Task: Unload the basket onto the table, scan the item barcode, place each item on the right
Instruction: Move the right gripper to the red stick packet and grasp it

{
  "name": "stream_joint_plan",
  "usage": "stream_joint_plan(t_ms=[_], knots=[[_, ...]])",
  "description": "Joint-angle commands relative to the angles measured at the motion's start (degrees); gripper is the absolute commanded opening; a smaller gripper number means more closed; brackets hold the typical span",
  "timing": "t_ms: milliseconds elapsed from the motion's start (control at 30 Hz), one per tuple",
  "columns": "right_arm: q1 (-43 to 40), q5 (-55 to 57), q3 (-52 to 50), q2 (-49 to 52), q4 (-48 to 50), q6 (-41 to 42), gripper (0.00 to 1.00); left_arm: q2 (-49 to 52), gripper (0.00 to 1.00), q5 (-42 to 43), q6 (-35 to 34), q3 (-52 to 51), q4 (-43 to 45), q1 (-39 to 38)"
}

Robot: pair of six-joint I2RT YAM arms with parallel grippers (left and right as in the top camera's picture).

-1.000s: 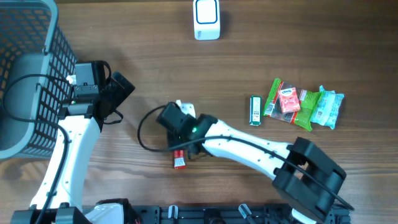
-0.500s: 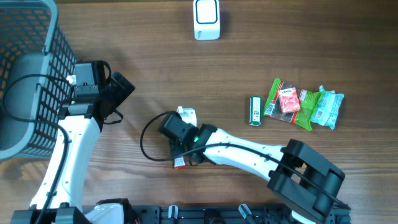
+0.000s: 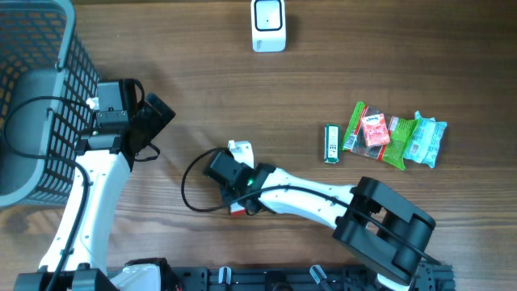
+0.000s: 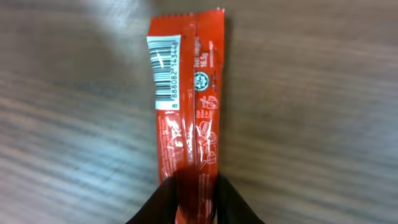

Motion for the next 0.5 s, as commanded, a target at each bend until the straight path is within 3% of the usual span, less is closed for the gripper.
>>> stream_joint_plan(t_ms=[0, 167, 333, 400, 467], knots=[[-4.1, 9.1, 0.8, 1.7, 0.9, -9.2, 0.23, 0.2, 1.00, -1.0, 0.7, 0.1, 0.2, -0.2], [-11.3, 9.3, 0.8, 1.7, 5.9, -25.1, 0.30, 0.2, 1.00, -1.0, 0.7, 0.1, 0.2, -0.2], [-16.0, 5.2, 1.8, 1.7, 6.5, -31.3, 0.30, 0.2, 1.00, -1.0, 0.7, 0.1, 0.2, -0.2], [-17.9, -2.8, 5.0, -0.1, 1.5, -37.2, 0.43, 0.2, 1.00, -1.0, 0.7, 0.1, 0.2, -0.2], [-18.8, -8.1, 7.2, -2.7, -3.2, -39.0, 0.47, 0.2, 1.00, -1.0, 0.7, 0.1, 0.2, -0.2]])
